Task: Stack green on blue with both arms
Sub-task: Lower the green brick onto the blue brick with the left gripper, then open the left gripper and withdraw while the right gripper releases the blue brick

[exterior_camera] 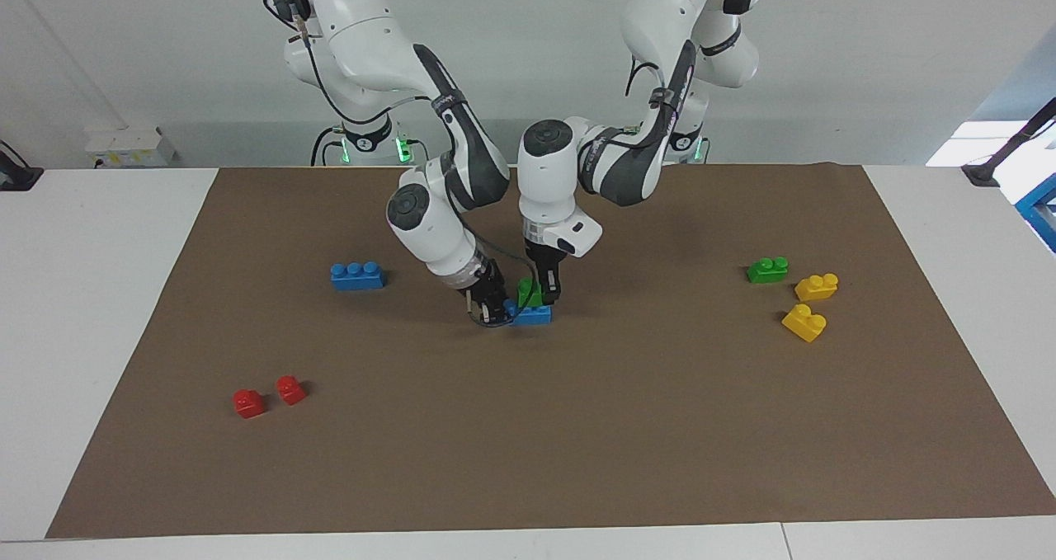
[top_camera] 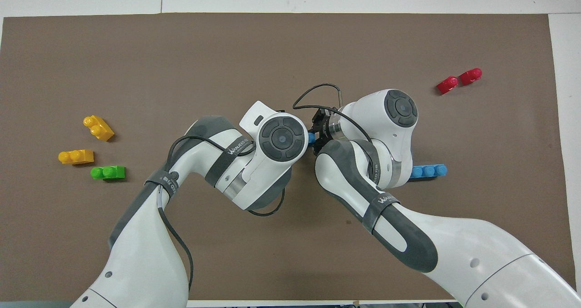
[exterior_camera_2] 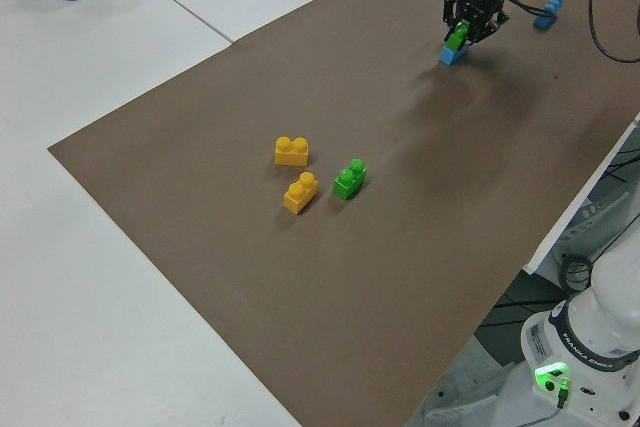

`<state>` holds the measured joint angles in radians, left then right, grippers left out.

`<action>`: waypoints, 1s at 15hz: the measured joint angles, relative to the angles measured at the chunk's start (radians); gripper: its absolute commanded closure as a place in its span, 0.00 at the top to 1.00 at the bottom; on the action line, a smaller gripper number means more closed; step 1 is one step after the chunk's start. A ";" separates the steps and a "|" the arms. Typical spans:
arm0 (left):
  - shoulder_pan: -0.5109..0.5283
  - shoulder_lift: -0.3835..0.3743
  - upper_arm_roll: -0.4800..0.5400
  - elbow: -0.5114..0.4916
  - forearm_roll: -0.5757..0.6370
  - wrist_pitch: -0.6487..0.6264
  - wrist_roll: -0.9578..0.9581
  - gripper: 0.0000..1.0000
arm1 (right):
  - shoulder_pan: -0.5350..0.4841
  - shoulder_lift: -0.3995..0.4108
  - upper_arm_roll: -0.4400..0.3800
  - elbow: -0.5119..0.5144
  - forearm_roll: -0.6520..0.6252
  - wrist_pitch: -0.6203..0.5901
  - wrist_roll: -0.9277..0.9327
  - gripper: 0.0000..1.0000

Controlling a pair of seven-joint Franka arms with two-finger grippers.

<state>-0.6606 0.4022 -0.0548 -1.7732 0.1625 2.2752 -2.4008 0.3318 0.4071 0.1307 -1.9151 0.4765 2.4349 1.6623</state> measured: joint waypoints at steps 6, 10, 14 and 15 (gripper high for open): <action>-0.001 0.002 -0.003 0.000 0.019 -0.003 0.010 1.00 | 0.000 0.000 0.000 0.000 0.001 0.001 -0.001 0.00; -0.002 0.012 -0.007 -0.002 0.024 -0.008 0.060 1.00 | -0.008 0.000 -0.002 -0.001 0.006 0.004 -0.001 0.00; 0.018 0.002 -0.002 -0.001 0.025 -0.008 0.140 1.00 | -0.010 0.000 -0.001 -0.001 0.024 0.004 -0.001 0.50; 0.037 -0.006 -0.001 -0.001 0.025 -0.008 0.173 1.00 | -0.010 0.000 -0.001 -0.001 0.024 0.004 -0.001 0.79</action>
<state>-0.6232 0.3957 -0.0558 -1.7738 0.1870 2.2668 -2.2277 0.3221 0.4071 0.1293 -1.9160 0.5007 2.4392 1.6611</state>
